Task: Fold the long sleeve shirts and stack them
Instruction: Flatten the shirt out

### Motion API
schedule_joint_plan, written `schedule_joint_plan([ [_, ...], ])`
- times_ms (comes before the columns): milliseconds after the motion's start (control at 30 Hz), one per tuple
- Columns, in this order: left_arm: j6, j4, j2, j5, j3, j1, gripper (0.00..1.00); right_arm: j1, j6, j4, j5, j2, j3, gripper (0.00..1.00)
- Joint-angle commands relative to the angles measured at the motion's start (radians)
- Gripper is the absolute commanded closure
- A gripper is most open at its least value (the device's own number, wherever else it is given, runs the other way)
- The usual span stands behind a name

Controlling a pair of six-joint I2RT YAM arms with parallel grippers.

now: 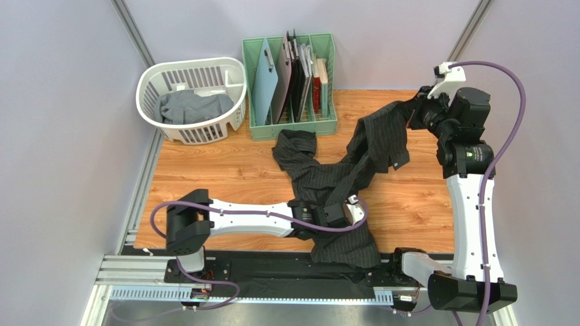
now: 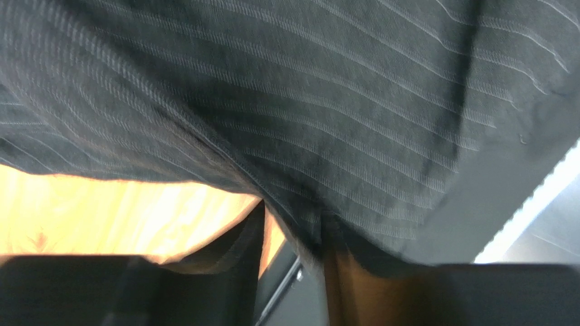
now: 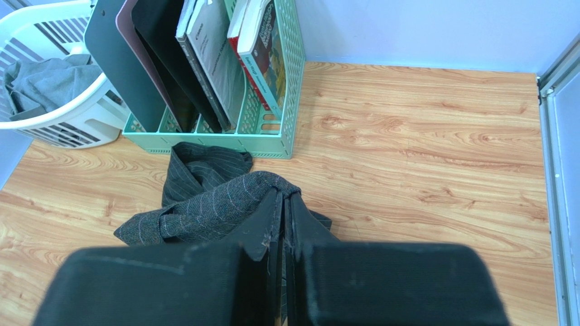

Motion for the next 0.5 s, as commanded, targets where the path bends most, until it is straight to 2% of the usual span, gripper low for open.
schedule_joint_plan([
  [0,0.054,-0.083,0.019,-0.124,0.077,0.044,0.72,-0.001,-0.012,0.053,0.049,-0.036,0.031,1.0],
  [33,0.071,-0.097,0.0,-0.116,0.065,0.067,0.76,-0.001,-0.018,0.048,0.056,-0.048,0.036,1.0],
  [100,0.138,-0.129,-0.076,-0.104,0.059,0.169,0.98,-0.002,-0.036,0.048,0.097,-0.062,0.06,1.0],
  [133,0.17,-0.176,-0.102,-0.078,0.063,0.214,1.0,-0.002,-0.04,0.047,0.116,-0.071,0.074,1.0],
  [167,0.197,-0.205,-0.154,-0.07,0.074,0.263,1.0,-0.002,-0.043,0.047,0.133,-0.071,0.089,1.0],
  [200,0.22,-0.236,-0.182,-0.067,0.107,0.362,1.0,-0.004,-0.046,0.047,0.163,-0.073,0.129,1.0],
  [233,0.299,-0.283,-0.21,-0.023,0.126,0.413,1.0,-0.006,-0.043,0.051,0.177,-0.073,0.149,1.0],
  [300,0.385,-0.328,-0.282,-0.026,0.195,0.531,1.0,-0.006,-0.034,0.061,0.219,-0.068,0.192,1.0],
  [333,0.478,-0.365,-0.302,0.003,0.222,0.565,1.0,-0.007,-0.018,0.074,0.231,-0.064,0.233,1.0],
  [467,0.676,-0.419,-0.376,0.011,0.388,0.694,1.0,-0.007,0.032,0.097,0.292,-0.042,0.326,1.0],
])
